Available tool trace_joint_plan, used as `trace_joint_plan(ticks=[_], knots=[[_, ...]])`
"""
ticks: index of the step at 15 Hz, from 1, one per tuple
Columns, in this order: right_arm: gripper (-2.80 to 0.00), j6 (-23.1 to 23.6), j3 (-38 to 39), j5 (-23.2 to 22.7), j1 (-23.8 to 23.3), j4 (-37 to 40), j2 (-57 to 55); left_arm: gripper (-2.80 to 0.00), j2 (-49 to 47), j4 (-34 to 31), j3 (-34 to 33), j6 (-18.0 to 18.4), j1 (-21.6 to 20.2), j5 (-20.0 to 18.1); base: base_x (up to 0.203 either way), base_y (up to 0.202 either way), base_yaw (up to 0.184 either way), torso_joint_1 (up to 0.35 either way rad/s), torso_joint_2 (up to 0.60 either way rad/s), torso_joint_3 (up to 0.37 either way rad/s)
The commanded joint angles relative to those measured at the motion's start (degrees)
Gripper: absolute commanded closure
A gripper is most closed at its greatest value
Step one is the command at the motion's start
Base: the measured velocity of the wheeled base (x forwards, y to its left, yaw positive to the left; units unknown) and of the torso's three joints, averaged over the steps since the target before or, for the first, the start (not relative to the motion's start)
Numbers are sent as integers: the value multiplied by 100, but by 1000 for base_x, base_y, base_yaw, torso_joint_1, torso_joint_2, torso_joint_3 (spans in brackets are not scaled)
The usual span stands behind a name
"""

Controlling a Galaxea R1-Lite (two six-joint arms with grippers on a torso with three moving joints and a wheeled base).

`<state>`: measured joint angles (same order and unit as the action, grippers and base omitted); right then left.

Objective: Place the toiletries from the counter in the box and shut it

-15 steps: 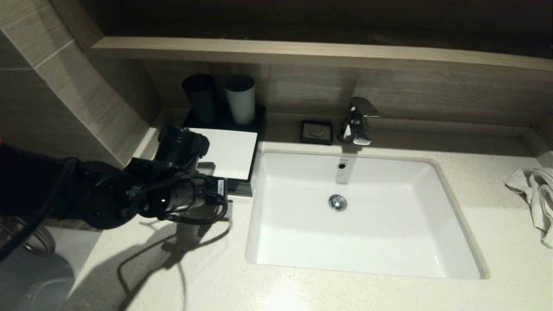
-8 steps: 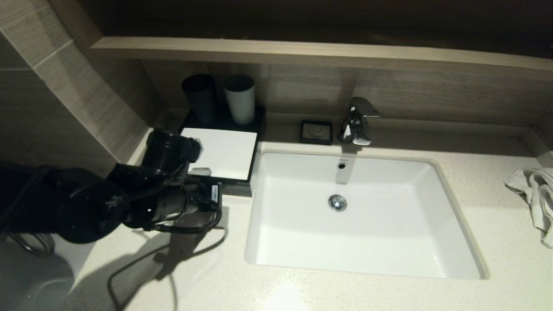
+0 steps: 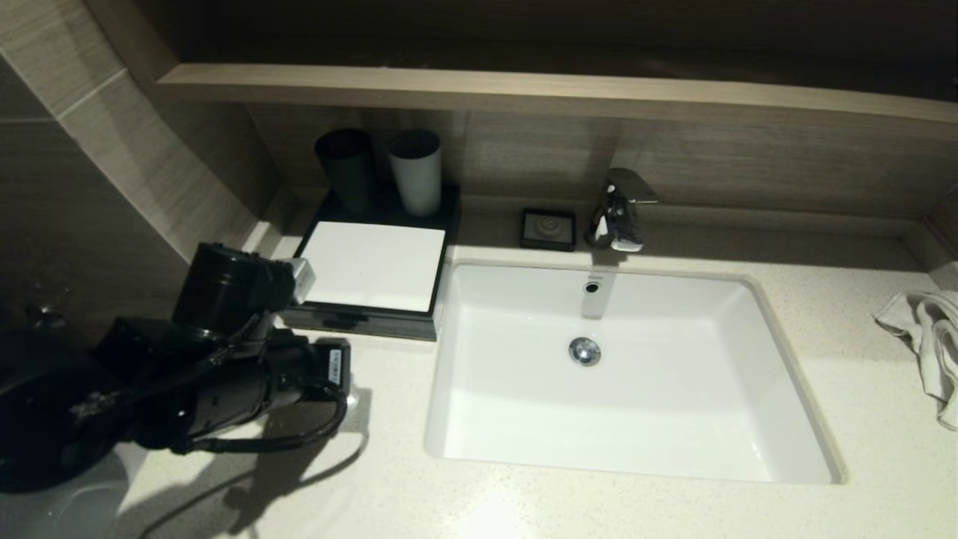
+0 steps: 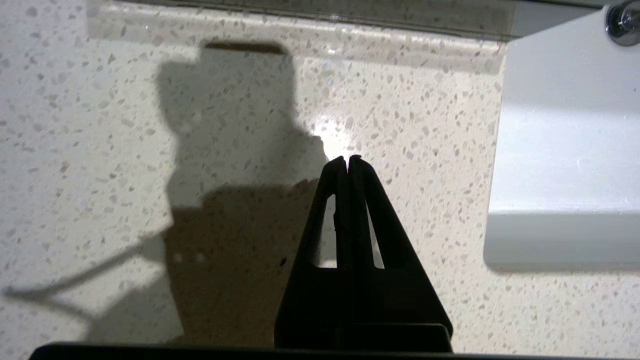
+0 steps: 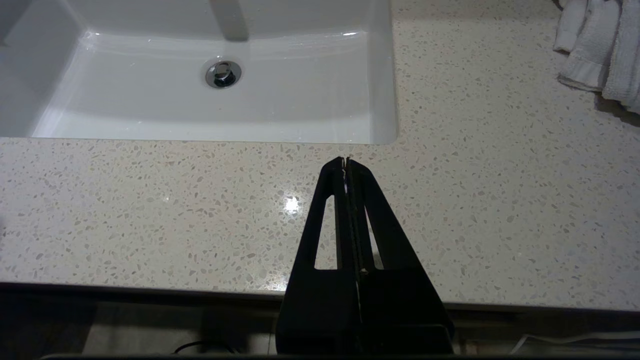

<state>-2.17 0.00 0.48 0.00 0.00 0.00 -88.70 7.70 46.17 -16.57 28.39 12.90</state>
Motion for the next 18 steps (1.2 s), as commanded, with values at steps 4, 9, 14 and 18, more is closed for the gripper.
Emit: trace_joint_plan(ticks=[4,9,14,18], knots=[[0,-3,0,2,0,0,0,0,1509,-13,-1138,194,-137,159,0,0,0,0,0,0],[0,-3,0,4,0,0,-9,0,2956,-144,-2187,835,-1131,290,0,0,0,0,0,0],[0,-3,0,3,0,0,-9,0,4222,-320,-2958,954,-1221,292,0,0,0,0,0,0],[0,-3,0,0,0,0,-9,0,5419,-843,-2998,1302,-1231,260,0,0,0,0,0,0]])
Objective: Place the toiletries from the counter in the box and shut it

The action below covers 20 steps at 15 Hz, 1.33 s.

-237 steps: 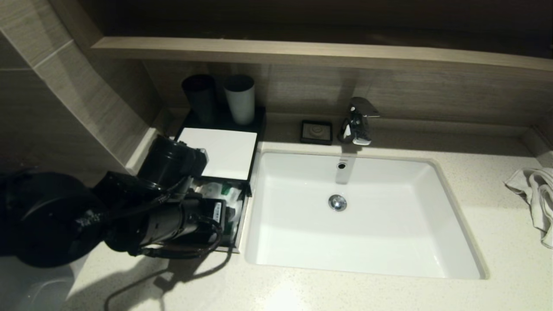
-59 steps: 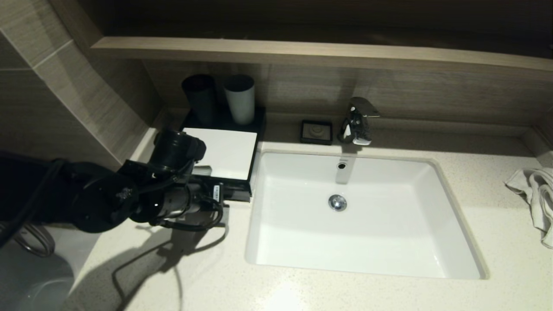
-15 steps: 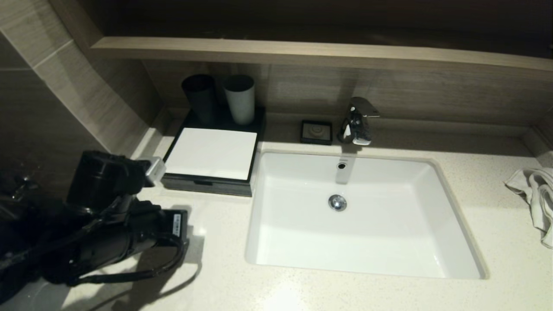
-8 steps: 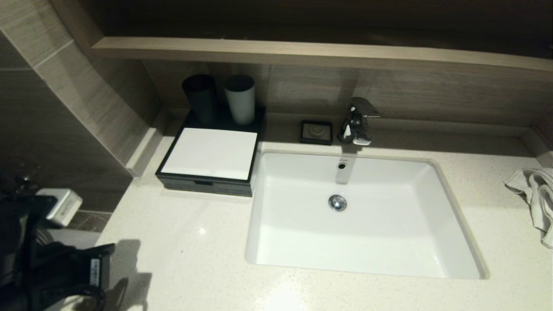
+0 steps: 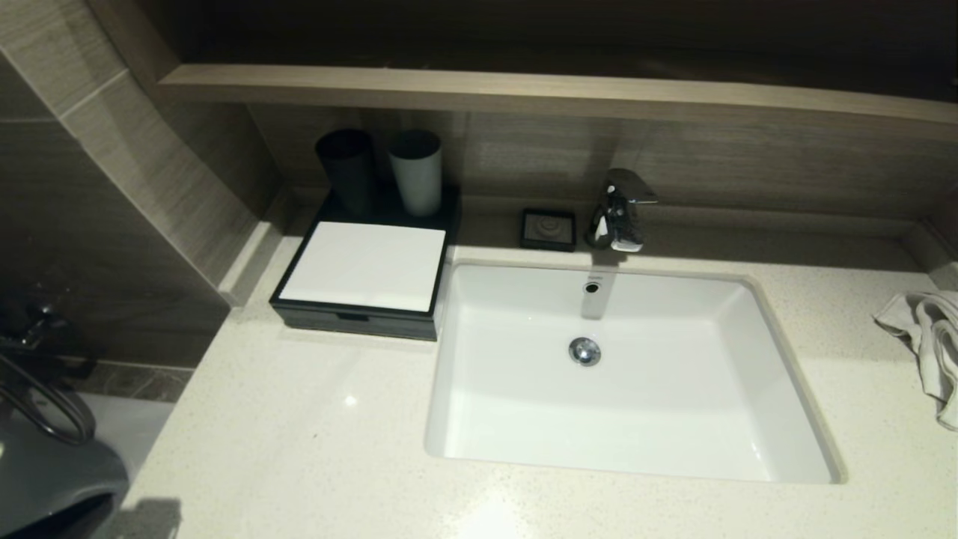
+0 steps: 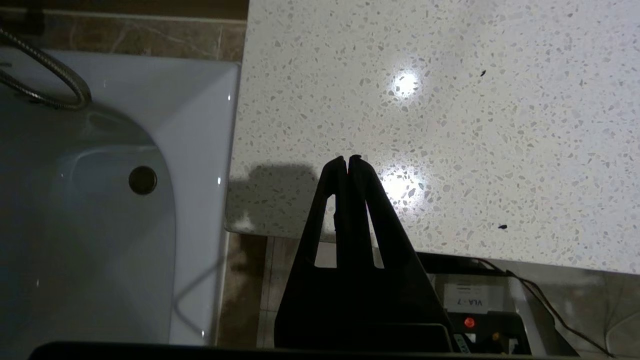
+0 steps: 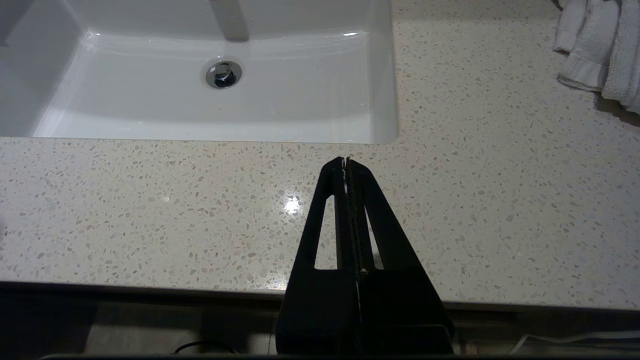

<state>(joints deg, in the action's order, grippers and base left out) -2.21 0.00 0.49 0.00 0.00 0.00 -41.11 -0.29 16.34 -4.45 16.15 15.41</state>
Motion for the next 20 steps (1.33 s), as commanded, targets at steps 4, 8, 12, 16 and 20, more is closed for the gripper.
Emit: trace_joint_plan(ticks=[4,8,12,16,20], knots=[[0,1,0,2,0,0,-9,0,1357,157,-168,460,-836,-336,0,0,0,0,0,0],[0,1,0,4,0,0,-6,0,2002,376,-437,677,-1491,-941,0,0,0,0,0,0],[0,1,0,4,0,0,-9,0,2477,378,-697,950,-1720,-1185,0,0,0,0,0,0],[0,1,0,2,0,0,-1,0,3221,342,-885,1257,-1700,-1201,0,0,0,0,0,0],[0,1,0,2,0,0,-2,0,3531,373,-931,1350,-1677,-1225,0,0,0,0,0,0]])
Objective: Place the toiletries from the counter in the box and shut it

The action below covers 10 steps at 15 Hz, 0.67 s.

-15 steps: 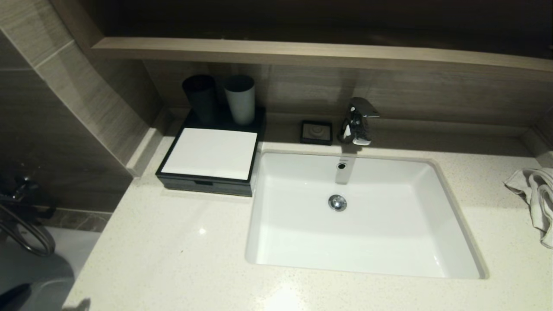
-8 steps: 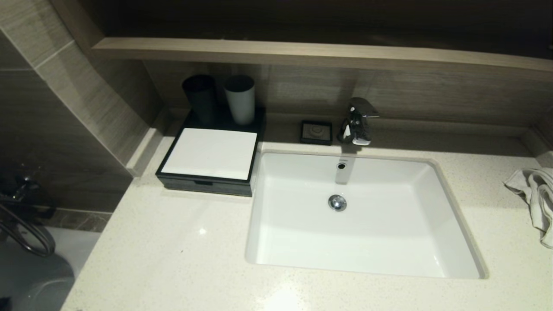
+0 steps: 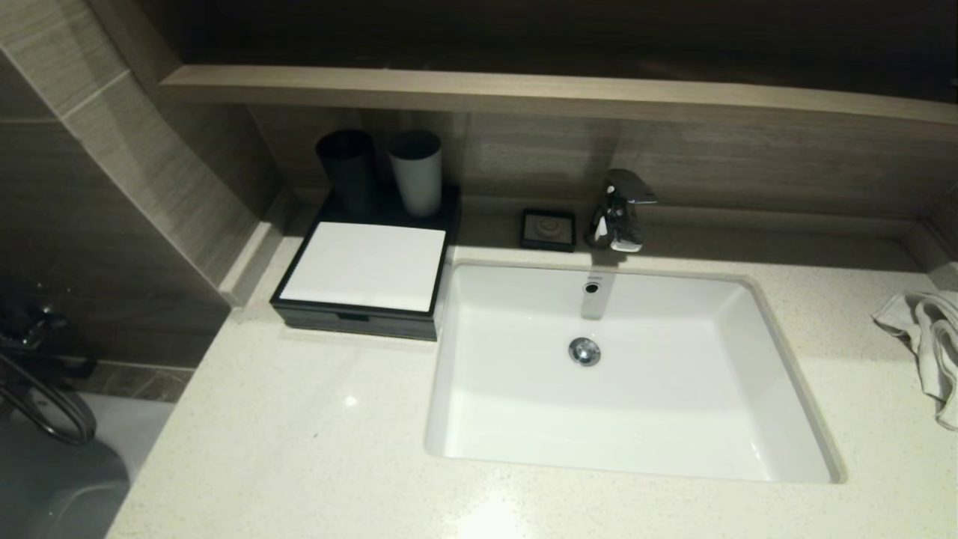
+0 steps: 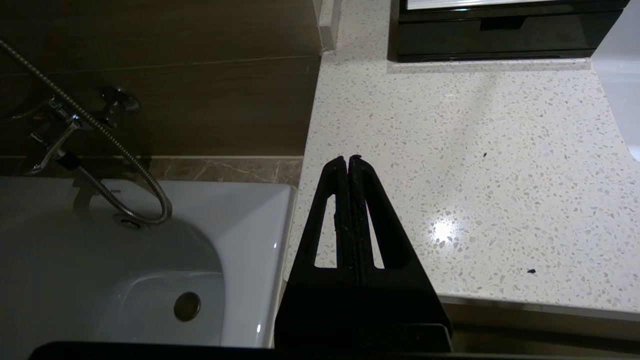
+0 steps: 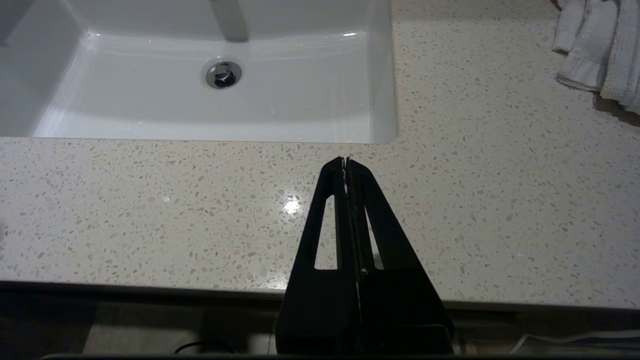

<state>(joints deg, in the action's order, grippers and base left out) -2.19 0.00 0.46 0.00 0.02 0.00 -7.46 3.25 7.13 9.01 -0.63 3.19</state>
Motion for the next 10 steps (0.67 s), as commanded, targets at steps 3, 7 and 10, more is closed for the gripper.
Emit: trace_joint_plan(ticks=[3,7,10], knots=[[0,0,4,2,0,-2,-4,0,194,35,-63,-15,2,-12,0,0,0,0,0,0],[0,0,0,0,0,-2,-1,0,693,-132,-230,-14,11,-205,0,0,0,0,0,0],[0,0,0,6,0,-2,-4,0,734,-114,-247,-13,11,-214,0,0,0,0,0,0]])
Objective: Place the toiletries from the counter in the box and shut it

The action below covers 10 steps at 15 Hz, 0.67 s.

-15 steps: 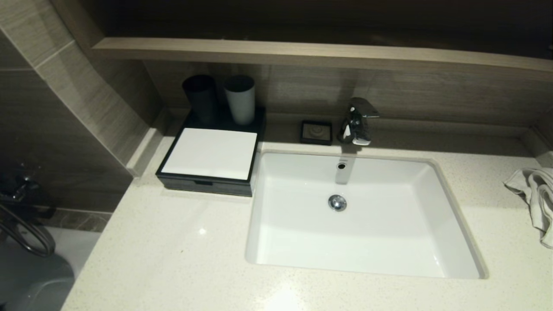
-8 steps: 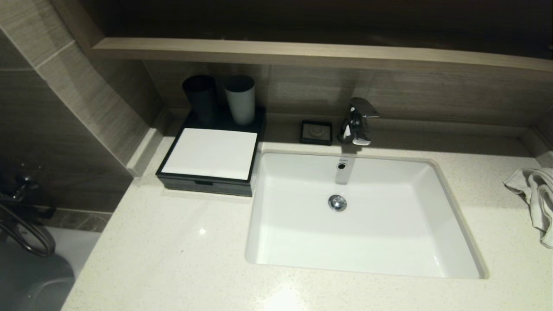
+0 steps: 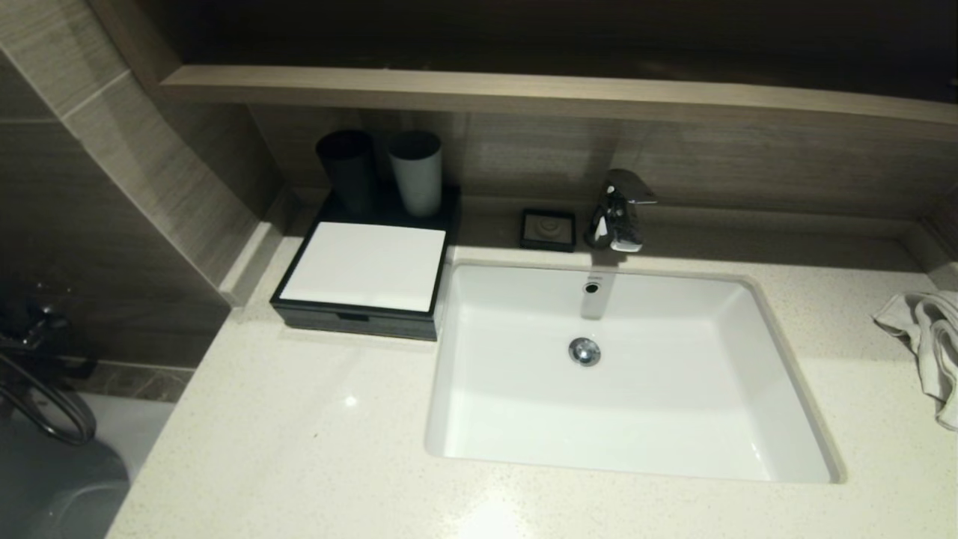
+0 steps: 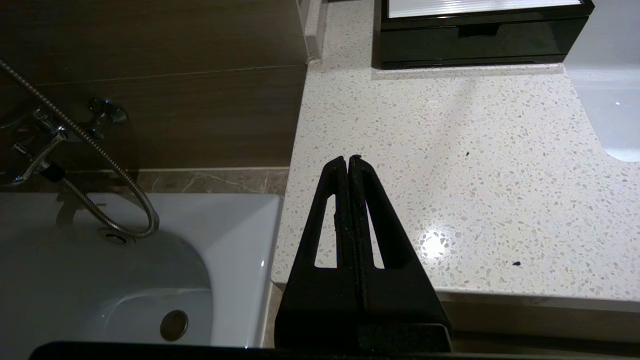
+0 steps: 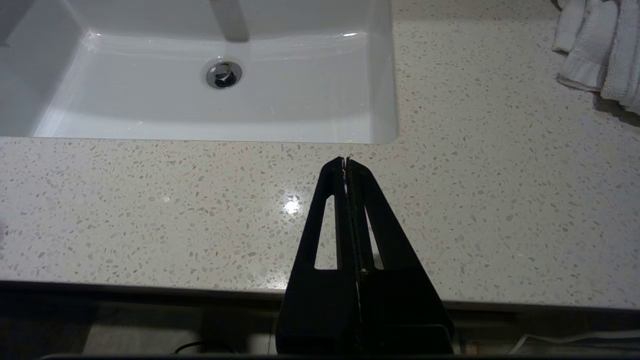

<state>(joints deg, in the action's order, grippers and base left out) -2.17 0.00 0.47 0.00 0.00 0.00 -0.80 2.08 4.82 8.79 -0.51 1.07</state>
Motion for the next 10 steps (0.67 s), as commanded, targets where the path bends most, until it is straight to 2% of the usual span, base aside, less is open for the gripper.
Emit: trace_joint_plan(ticks=[1,10], knots=[[0,-3,0,5,0,0,0,0,64,2,-39,7,-2,6,0,0,0,0,0,0],[0,-3,0,-3,0,0,-9,0,71,231,-490,-5,25,-50,0,0,0,0,0,0]])
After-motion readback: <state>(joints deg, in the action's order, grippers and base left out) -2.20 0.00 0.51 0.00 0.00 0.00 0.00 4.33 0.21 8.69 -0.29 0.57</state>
